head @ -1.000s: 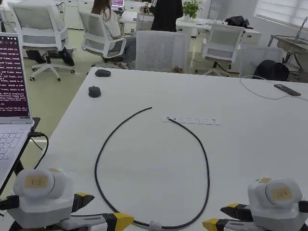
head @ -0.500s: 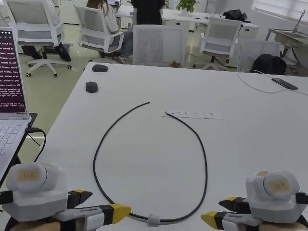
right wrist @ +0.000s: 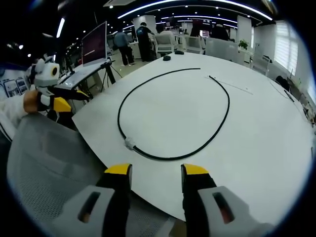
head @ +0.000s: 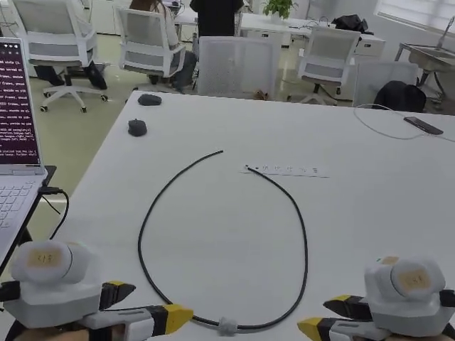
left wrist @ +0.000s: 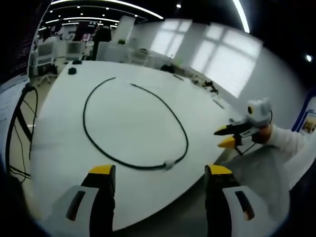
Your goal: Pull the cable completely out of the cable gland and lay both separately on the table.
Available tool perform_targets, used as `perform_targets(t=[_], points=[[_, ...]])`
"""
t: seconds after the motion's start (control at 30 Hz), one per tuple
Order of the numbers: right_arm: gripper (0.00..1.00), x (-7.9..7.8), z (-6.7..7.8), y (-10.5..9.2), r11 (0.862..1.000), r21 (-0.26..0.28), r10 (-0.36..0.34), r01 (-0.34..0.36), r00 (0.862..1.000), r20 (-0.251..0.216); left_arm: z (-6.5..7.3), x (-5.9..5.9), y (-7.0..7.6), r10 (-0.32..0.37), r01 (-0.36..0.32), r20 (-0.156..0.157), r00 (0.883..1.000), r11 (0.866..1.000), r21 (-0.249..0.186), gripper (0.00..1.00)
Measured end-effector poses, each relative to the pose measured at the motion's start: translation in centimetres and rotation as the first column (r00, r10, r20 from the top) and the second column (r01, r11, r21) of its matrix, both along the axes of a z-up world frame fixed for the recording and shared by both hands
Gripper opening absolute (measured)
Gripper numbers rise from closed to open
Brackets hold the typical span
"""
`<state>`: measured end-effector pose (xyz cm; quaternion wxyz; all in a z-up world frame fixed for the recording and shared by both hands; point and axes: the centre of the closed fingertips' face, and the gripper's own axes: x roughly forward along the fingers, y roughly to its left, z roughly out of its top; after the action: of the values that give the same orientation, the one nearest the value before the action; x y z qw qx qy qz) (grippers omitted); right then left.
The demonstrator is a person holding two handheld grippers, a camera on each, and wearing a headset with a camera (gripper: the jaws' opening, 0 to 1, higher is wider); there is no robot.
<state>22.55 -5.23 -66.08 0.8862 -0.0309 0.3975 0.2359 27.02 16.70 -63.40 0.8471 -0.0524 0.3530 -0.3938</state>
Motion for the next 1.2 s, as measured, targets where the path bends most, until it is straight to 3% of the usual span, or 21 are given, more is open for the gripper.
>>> perform_targets(t=[0.23,0.47,0.63,0.87,0.97,1.2], points=[[0.4,0.0,-0.3,0.5,0.999,-0.015,0.043,-0.044,0.999,-0.018,0.1,0.1,-0.1,-0.019,0.018,0.019,1.0,1.0,0.016,0.74],[0.4,-0.1,-1.3,1.7,0.979,-0.098,0.176,-0.18,0.983,-0.047,0.1,0.5,0.4,0.013,-0.013,0.017,1.0,1.0,0.009,0.75],[0.4,0.5,-2.1,2.4,0.968,-0.103,0.222,-0.228,0.973,-0.067,-0.1,0.5,0.5,0.016,-0.017,0.011,1.0,1.0,0.019,0.75],[0.37,1.8,-2.7,4.0,0.943,-0.096,0.313,-0.319,0.947,-0.073,-0.2,0.5,0.5,0.012,-0.012,0.011,1.0,0.999,0.032,0.74],[0.34,2.2,-3.5,4.8,0.914,-0.118,0.381,-0.388,0.921,-0.08,-0.3,0.6,0.5,0.013,-0.013,0.008,1.0,0.999,0.035,0.74],[0.32,3.0,-5.0,7.2,0.872,-0.098,0.472,-0.479,0.877,-0.086,-0.3,0.7,0.7,0.023,-0.023,0.01,1.0,0.999,0.038,0.74]])
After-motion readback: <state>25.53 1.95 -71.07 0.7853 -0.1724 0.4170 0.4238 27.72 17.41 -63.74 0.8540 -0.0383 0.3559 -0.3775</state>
